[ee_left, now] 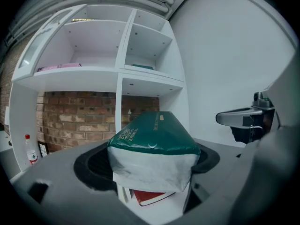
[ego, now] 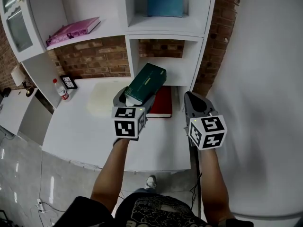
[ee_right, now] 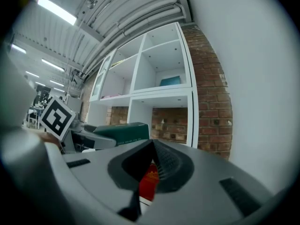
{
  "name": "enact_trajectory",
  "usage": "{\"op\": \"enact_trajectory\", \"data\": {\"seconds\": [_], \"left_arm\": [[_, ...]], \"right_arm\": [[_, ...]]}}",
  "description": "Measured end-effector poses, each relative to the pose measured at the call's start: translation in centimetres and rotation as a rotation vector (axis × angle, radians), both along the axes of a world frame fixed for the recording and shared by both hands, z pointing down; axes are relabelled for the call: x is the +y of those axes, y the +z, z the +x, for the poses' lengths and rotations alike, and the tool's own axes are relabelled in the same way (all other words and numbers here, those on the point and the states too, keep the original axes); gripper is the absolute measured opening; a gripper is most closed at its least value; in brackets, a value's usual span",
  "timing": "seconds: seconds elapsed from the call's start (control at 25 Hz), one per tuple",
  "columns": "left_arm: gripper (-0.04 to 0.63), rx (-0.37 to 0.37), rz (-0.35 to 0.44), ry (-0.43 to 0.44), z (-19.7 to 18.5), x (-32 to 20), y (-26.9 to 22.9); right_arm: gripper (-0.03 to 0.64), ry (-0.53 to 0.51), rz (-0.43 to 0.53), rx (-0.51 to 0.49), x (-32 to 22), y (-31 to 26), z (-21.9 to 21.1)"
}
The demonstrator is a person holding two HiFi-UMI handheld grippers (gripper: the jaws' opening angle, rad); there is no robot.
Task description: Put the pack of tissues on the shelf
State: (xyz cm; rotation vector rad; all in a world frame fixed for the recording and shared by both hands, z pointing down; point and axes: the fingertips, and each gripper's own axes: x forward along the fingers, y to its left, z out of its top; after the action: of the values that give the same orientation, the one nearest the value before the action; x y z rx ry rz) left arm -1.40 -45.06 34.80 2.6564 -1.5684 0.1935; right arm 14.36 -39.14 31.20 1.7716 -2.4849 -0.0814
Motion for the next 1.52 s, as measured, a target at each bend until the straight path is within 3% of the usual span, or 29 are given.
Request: {"op": "enact_trajectory", "data": {"seconds": [0.76, 1.2, 1.52], "left_arm": [[0.446, -0.036, 0.005, 0.167, 7.0, -9.6, -1.4], [0.448, -0.044, -0.039, 0.123, 9.1, -12.8, -0.5], [0.449, -0.095, -0.075, 0.073, 9.8, -14.3, 1.0]], "right_arm": [[0.004, 0.09, -0.011, 0.042, -5.8, -0.7, 1.2], [0.005, 0.019, -0.016, 0.042, -7.3, 0.1, 2.1], [0.004, -0.067, -0.025, 0.042, -8.1, 0.4, 2.7]]}}
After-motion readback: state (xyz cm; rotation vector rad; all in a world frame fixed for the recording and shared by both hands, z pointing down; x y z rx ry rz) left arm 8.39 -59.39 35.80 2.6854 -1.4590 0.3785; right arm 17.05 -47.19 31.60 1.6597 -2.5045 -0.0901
